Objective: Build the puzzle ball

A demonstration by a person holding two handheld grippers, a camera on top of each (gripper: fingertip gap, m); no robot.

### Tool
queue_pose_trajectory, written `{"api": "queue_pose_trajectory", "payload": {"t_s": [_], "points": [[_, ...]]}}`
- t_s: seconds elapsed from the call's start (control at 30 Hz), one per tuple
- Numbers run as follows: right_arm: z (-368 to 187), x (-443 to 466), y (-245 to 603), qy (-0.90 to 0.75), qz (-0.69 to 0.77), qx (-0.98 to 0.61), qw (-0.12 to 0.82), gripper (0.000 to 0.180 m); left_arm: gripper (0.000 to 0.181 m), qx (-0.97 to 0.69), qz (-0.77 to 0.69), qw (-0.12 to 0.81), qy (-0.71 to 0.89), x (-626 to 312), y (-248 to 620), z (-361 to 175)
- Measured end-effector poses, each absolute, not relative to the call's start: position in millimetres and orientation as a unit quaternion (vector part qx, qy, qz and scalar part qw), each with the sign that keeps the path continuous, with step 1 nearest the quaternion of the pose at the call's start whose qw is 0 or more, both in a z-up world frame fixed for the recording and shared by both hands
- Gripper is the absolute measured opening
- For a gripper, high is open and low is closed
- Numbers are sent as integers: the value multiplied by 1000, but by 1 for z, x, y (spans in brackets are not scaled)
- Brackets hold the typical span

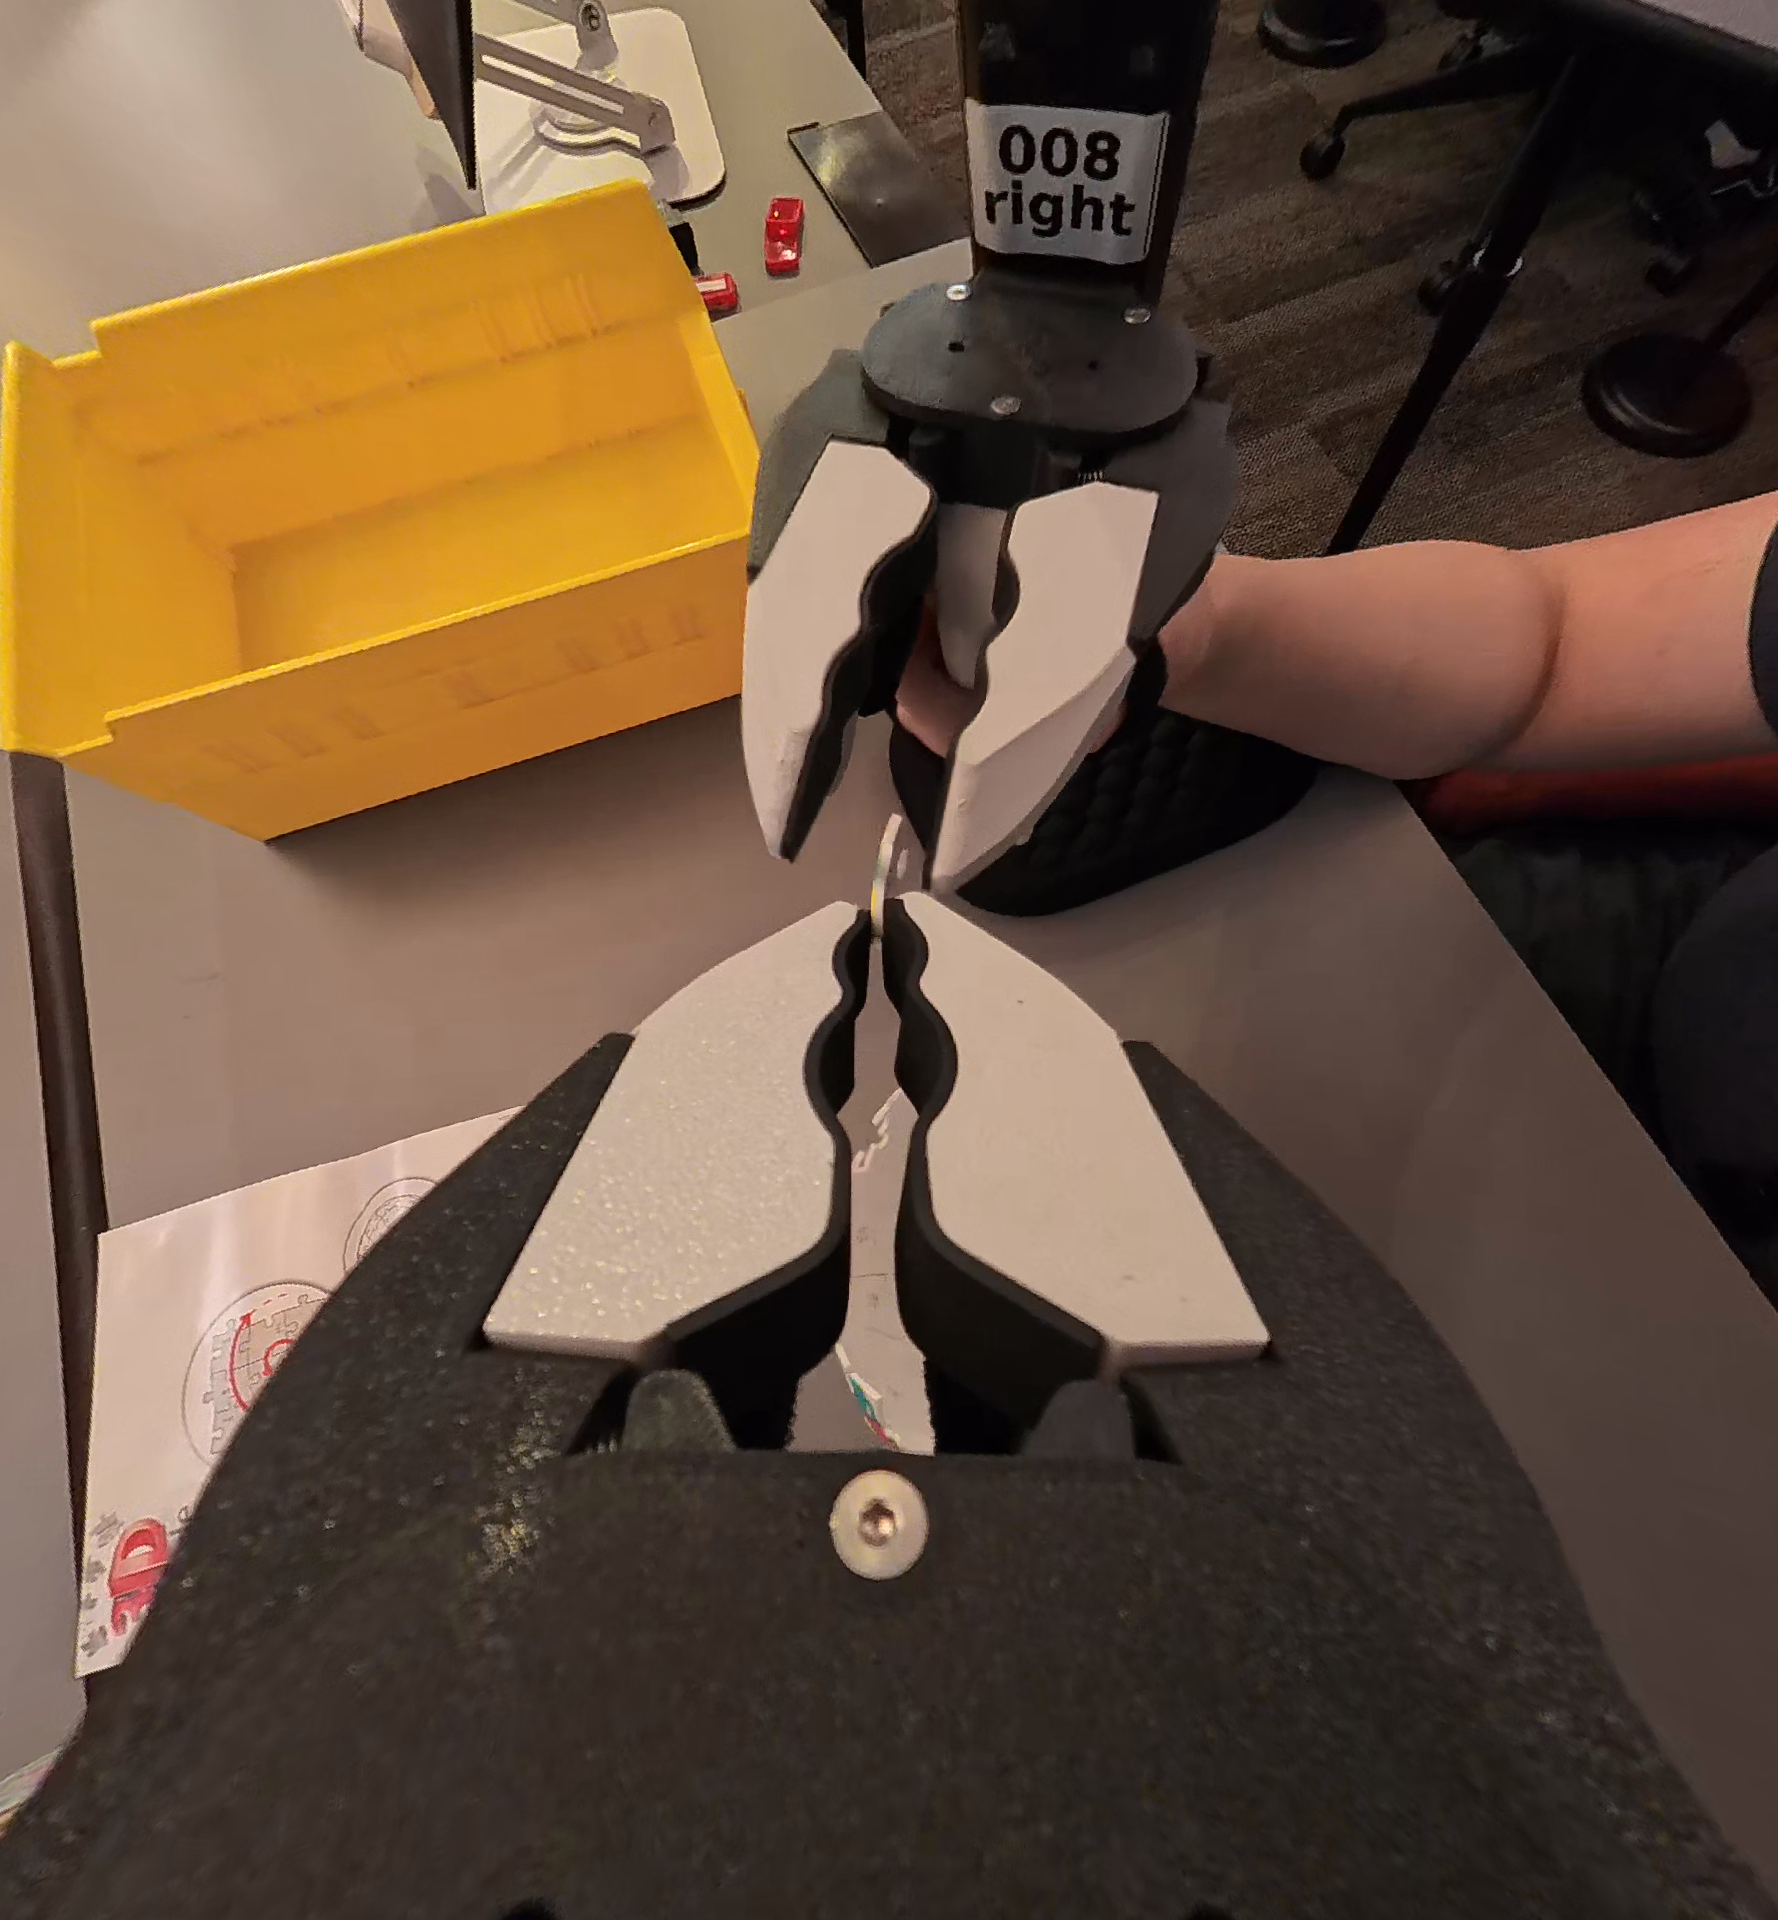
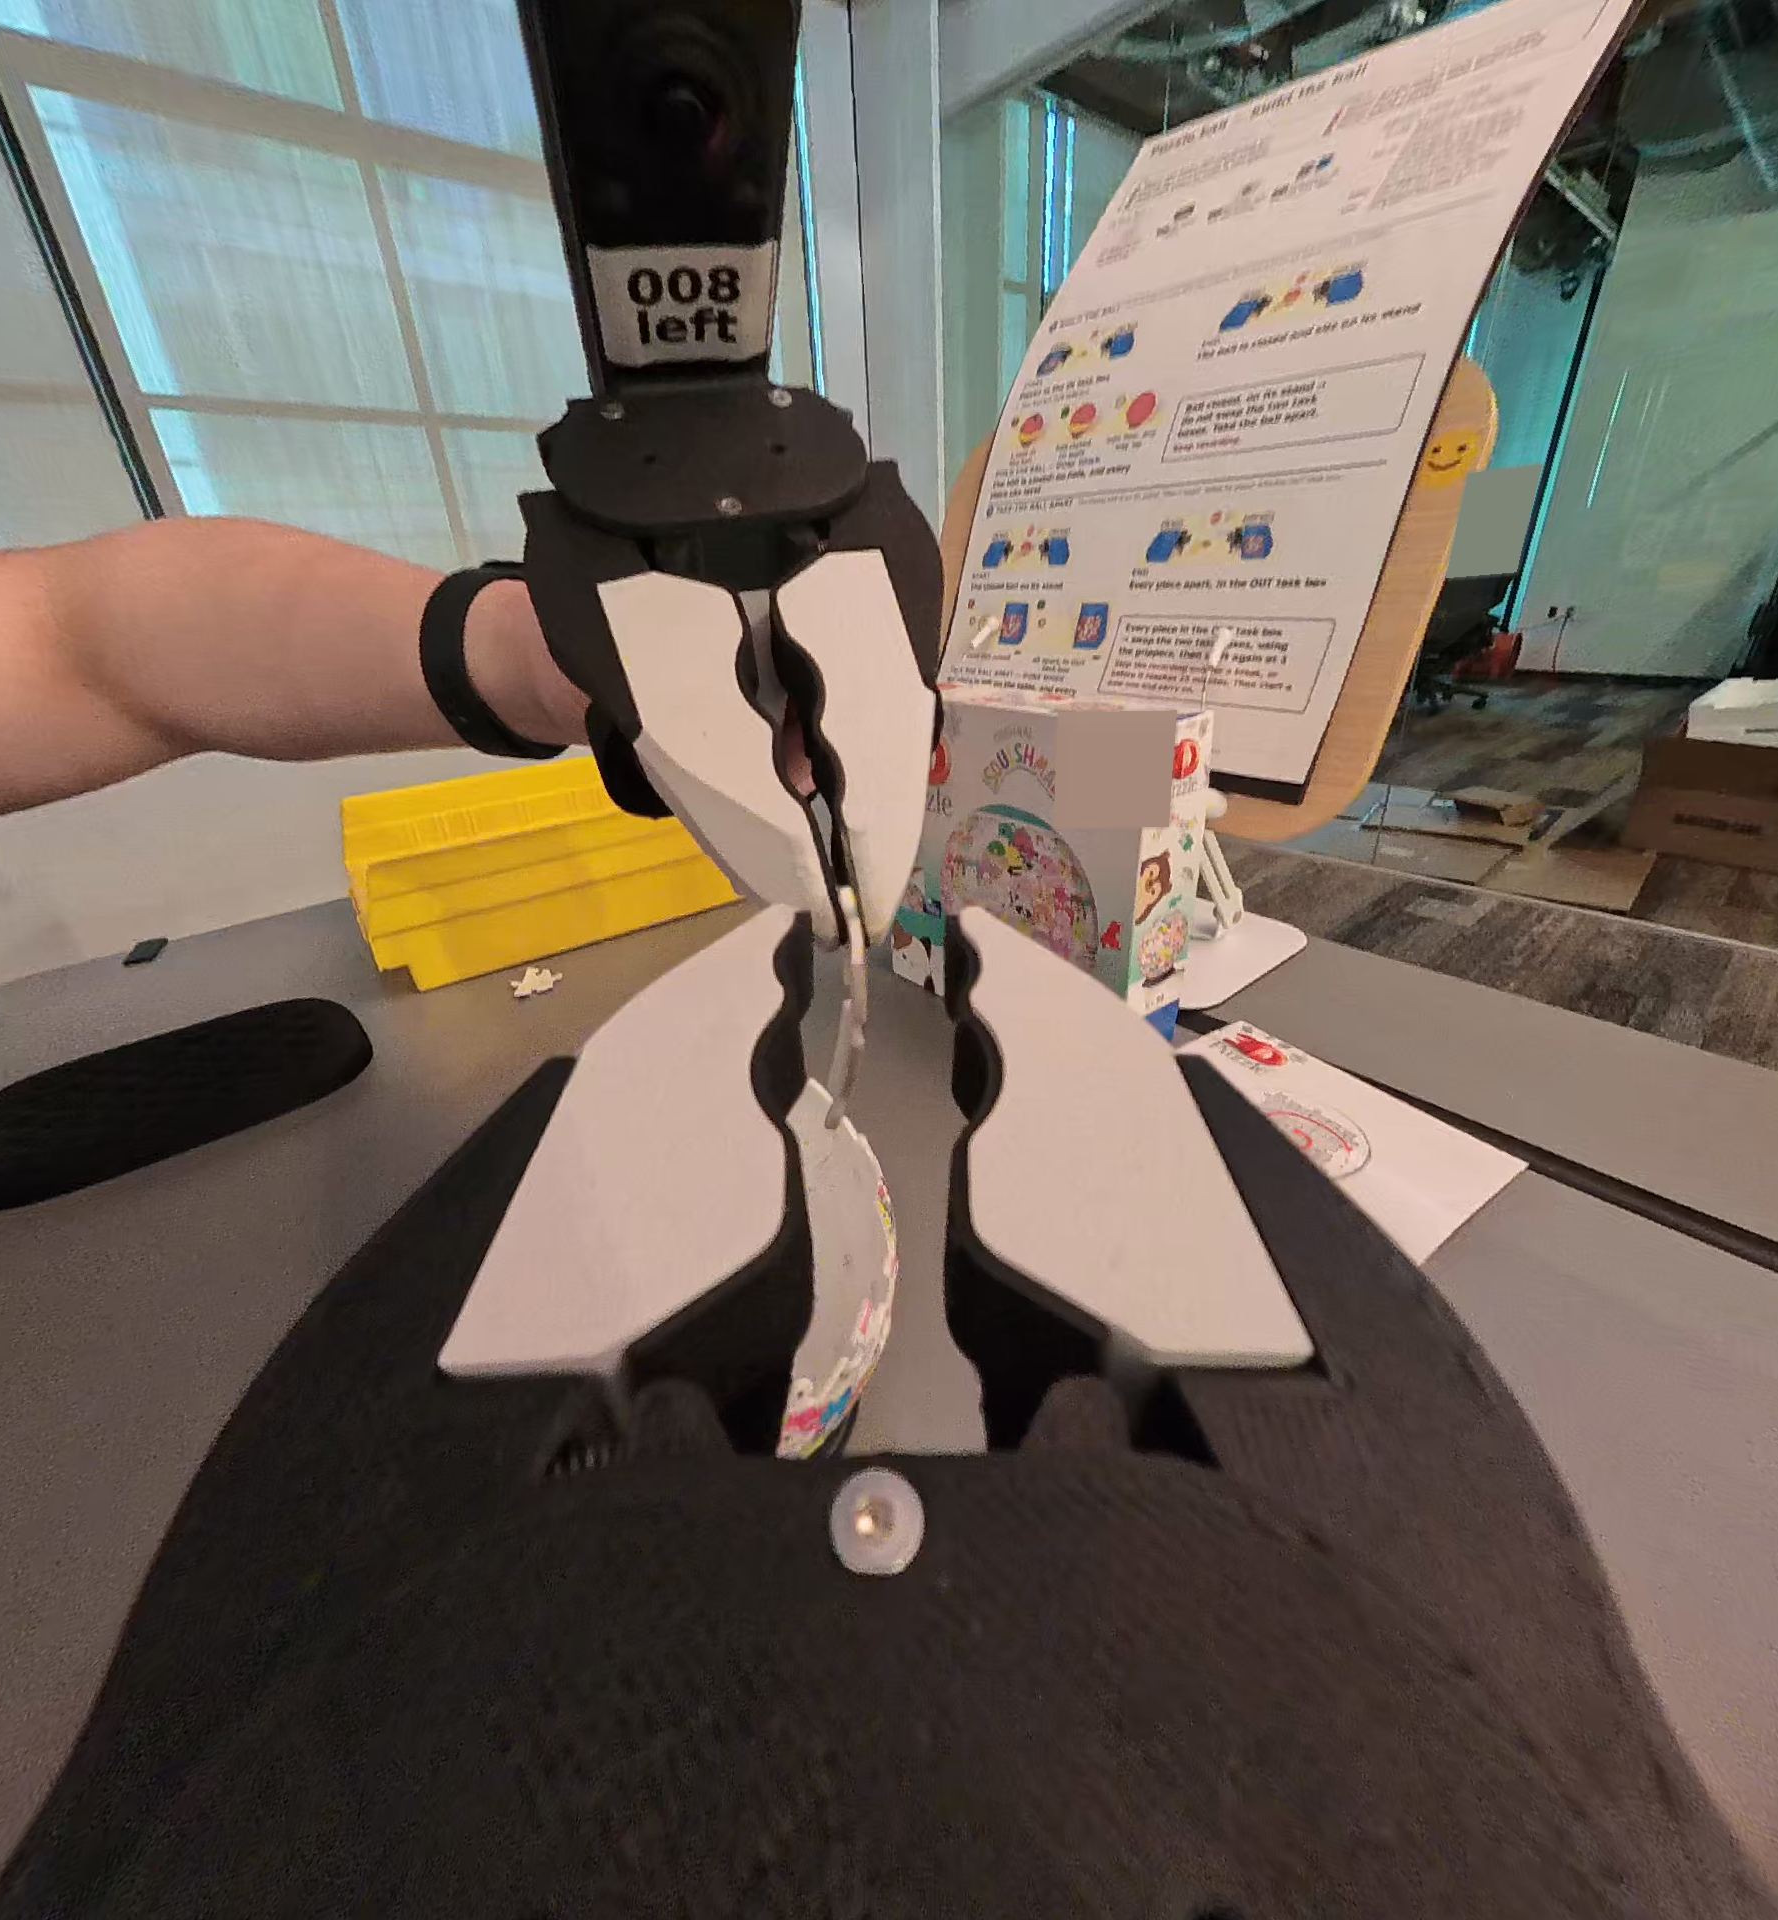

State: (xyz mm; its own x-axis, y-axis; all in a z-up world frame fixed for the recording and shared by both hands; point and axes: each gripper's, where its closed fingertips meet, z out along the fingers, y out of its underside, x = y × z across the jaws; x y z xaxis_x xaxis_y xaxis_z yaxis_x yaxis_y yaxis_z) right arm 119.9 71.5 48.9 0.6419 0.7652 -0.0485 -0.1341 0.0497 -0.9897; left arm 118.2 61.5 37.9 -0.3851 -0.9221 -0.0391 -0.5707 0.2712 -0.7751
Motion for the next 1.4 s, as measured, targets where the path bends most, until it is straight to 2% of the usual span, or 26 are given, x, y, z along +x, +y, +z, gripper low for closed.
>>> {"api": "queue_pose_trajectory", "payload": {"t_s": [0.33, 0.4, 0.43, 0.63, 0.73, 0.83, 1.0, 1.13, 1.2, 1.3, 1.4], "points": [[23, 115, 79, -269, 361, -655, 607, 19, 2, -506, -360, 259, 740, 112, 72, 38], [19, 108, 75, -286, 377, -654, 590, 4, 2, -503, -364, 258, 740, 111, 72, 38], [16, 106, 75, -287, 379, -661, 580, 3, 2, -499, -366, 253, 744, 110, 70, 36], [0, 106, 81, -275, 376, -695, 548, 3, 20, -508, -340, 233, 757, 109, 78, 30], [-9, 103, 84, -277, 366, -710, 534, 3, 17, -502, -312, 201, 781, 106, 77, 20], [-14, 100, 85, -281, 365, -716, 525, 3, 3, -493, -291, 201, 795, 106, 77, 13], [-20, 97, 86, -286, 353, -725, 517, 3, 7, -506, -250, 175, 807, 99, 83, -7], [-24, 97, 87, -289, 345, -732, 511, 3, 3, -505, -250, 176, 807, 98, 82, -11], [-25, 97, 88, -288, 345, -734, 509, 3, 14, -512, -249, 174, 803, 99, 83, -11], [-27, 96, 88, -290, 347, -735, 506, 3, 3, -506, -248, 174, 808, 99, 81, -12], [-30, 96, 88, -290, 343, -741, 499, 3, 2, -500, -231, 183, 814, 99, 82, -16]]}}
